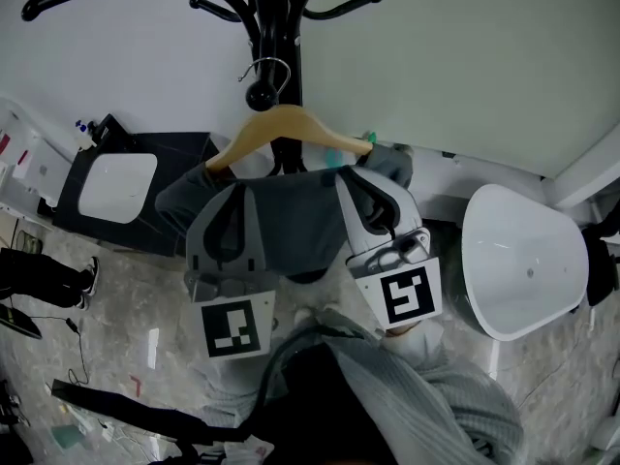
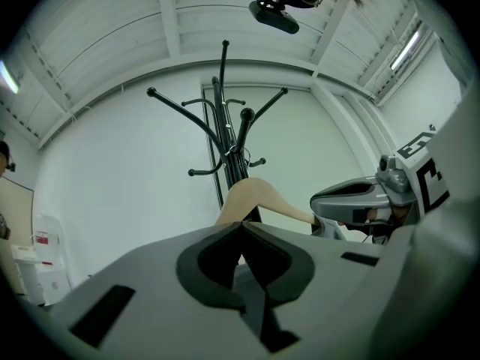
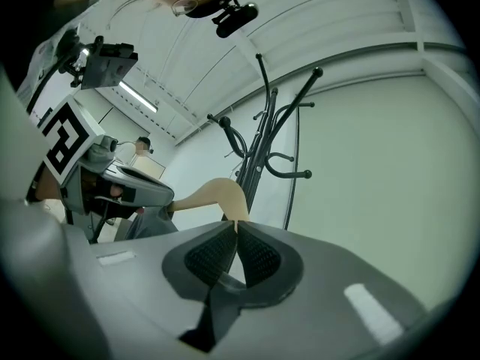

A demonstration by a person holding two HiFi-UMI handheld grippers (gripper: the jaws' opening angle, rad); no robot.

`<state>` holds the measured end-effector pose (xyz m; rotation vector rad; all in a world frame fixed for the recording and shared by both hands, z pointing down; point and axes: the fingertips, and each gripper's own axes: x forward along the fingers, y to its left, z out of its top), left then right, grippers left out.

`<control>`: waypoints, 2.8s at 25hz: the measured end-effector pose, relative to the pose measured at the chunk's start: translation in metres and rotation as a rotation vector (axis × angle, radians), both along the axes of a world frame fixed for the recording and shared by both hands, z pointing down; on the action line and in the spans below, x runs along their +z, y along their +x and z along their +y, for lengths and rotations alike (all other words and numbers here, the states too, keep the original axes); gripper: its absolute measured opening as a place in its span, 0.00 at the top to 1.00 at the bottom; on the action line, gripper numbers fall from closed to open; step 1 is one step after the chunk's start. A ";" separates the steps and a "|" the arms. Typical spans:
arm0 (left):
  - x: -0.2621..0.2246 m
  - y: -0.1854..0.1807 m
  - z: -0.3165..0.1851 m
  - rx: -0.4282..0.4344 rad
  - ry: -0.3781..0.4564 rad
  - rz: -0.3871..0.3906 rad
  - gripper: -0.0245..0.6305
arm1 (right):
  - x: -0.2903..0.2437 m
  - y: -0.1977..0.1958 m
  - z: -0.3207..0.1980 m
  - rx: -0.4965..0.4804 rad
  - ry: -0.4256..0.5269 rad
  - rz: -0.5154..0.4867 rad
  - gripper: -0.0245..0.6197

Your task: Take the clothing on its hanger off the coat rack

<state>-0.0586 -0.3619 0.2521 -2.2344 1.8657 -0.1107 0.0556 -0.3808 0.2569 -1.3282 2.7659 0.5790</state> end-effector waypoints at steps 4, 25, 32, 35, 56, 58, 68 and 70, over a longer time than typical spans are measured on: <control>-0.005 -0.006 -0.008 -0.060 0.013 -0.028 0.96 | -0.005 -0.002 -0.014 0.007 0.032 0.058 0.95; 0.002 -0.015 -0.051 -0.309 0.034 -0.542 0.70 | 0.010 -0.030 -0.053 0.036 0.117 0.385 0.66; 0.002 -0.015 -0.061 -0.332 0.018 -0.632 0.78 | 0.014 -0.027 -0.067 0.104 0.169 0.472 0.73; 0.003 -0.015 -0.061 -0.334 0.003 -0.640 0.78 | 0.012 -0.025 -0.068 0.109 0.184 0.471 0.79; -0.047 0.072 -0.043 -0.153 0.186 -0.677 0.79 | -0.036 0.063 -0.036 0.365 0.263 0.459 0.80; -0.042 0.093 -0.045 -0.097 0.196 -0.671 0.79 | -0.031 0.084 -0.033 0.419 0.244 0.470 0.80; -0.005 0.190 -0.047 0.152 0.190 -0.640 0.79 | 0.000 0.179 -0.008 0.635 0.131 0.551 0.80; 0.003 0.205 -0.048 0.184 0.184 -0.637 0.79 | 0.007 0.193 -0.005 0.662 0.110 0.567 0.80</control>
